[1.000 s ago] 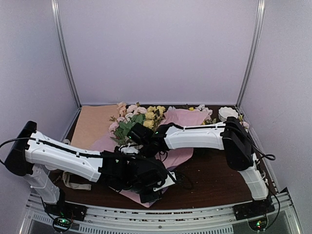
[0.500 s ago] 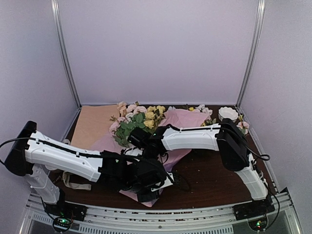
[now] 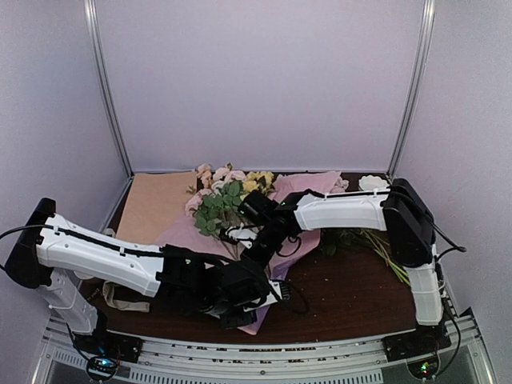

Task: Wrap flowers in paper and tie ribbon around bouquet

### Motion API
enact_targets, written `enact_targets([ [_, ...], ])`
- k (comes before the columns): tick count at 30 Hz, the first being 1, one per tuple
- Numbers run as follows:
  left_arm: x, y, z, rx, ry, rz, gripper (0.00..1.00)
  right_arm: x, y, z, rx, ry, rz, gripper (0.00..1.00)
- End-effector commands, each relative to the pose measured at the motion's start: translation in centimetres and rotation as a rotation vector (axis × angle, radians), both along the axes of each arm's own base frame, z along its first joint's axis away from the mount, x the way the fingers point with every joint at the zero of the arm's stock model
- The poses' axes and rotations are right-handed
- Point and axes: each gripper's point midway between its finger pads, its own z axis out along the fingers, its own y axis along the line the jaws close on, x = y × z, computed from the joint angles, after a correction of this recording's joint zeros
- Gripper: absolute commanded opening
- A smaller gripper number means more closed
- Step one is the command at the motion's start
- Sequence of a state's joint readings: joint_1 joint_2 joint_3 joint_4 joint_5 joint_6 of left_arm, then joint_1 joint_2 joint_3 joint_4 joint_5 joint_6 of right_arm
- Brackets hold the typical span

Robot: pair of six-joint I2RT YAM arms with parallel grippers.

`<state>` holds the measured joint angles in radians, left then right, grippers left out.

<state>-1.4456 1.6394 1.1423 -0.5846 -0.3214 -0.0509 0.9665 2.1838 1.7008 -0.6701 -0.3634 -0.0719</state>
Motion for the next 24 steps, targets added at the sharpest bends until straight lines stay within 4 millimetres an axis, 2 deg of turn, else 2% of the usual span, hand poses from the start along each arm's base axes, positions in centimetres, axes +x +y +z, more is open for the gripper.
enact_targets([
  [1,1.4,0.0,2.8,-0.029,-0.076,-0.006,0.00,-2.8,0.9,9.7,0.326,0.060,0.132,0.19],
  [2,1.7,0.0,3.0,-0.033,-0.084,-0.007,0.00,-2.6,0.5,11.4,0.392,0.053,0.143,0.21],
  [5,2.4,0.0,3.6,-0.047,-0.110,-0.020,0.00,-2.1,-2.1,14.2,0.535,0.066,0.143,0.27],
  [7,2.9,0.0,3.7,-0.055,-0.124,-0.031,0.00,-2.2,-3.8,14.1,0.583,0.049,0.142,0.32],
  [10,3.6,0.1,4.1,-0.074,-0.134,-0.044,0.00,-3.4,-5.4,13.3,0.610,-0.061,0.211,0.41],
  [14,3.8,0.1,4.7,-0.126,-0.128,-0.068,0.00,-5.4,-7.2,12.5,0.639,-0.278,0.386,0.48],
  [17,3.6,-0.3,5.2,-0.174,-0.129,-0.107,0.00,-7.4,-8.1,11.7,0.653,-0.487,0.613,0.52],
  [20,3.7,-0.5,5.4,-0.186,-0.133,-0.119,0.00,-9.5,-8.1,11.1,0.667,-0.585,0.756,0.56],
  [24,3.9,-0.7,5.1,-0.182,-0.130,-0.125,0.00,-10.3,-7.4,10.1,0.637,-0.584,0.792,0.56],
])
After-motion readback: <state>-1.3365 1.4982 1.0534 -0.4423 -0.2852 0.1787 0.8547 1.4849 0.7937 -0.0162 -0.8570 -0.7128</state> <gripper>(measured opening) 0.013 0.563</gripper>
